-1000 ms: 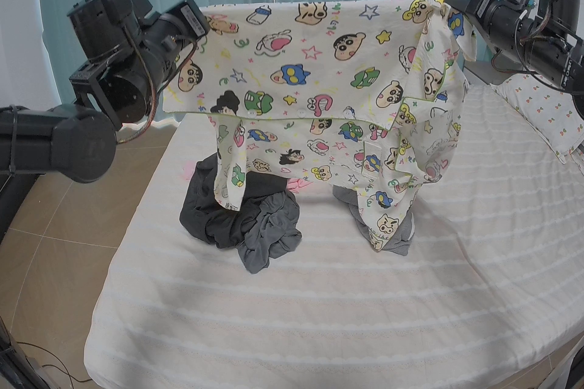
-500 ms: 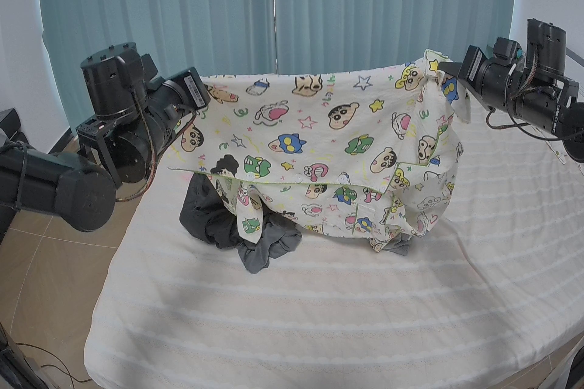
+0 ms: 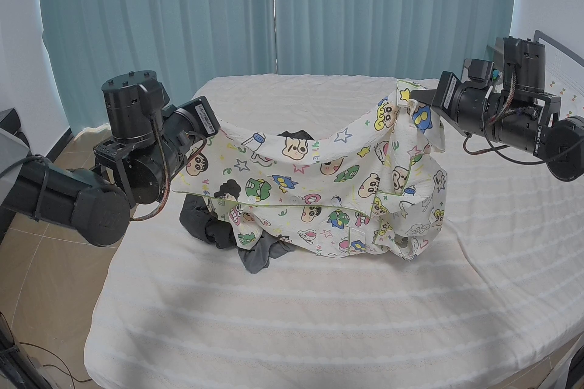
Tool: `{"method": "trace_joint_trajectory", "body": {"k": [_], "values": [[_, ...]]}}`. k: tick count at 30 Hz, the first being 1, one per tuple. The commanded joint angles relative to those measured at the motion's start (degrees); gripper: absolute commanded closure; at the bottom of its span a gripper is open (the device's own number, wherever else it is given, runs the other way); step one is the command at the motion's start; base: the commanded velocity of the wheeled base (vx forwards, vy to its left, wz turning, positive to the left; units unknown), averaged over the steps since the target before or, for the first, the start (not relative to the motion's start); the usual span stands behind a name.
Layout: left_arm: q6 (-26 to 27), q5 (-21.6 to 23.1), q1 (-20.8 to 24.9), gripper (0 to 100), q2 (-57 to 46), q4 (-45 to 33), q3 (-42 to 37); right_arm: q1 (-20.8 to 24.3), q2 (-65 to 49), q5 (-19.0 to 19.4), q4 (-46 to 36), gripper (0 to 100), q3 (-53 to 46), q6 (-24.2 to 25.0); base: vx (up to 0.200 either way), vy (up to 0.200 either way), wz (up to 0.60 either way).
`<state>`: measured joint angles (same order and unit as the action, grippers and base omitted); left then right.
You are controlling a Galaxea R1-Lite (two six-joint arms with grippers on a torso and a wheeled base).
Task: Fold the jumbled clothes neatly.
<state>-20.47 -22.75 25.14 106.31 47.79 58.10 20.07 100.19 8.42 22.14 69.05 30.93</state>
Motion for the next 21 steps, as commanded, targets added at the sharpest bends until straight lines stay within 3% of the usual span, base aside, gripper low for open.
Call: {"method": "trace_joint_trajectory", "body": {"k": [1,16,21], "values": [[-0.01,-0.02,0.0,100,1.0,0.03,0.35,0.24,1.14,-0.07,0.1,100,0.91,0.1,0.0,0.0,0.0],[-0.1,0.07,0.26,100,1.88,0.11,3.95,0.59,1.06,-0.16,4.76,100,2.58,0.89,0.0,0.0,0.0],[-0.19,0.16,0.44,100,5.92,0.11,8.52,1.47,3.6,-2.27,5.81,100,3.73,0.98,0.0,0.0,0.0]]}}
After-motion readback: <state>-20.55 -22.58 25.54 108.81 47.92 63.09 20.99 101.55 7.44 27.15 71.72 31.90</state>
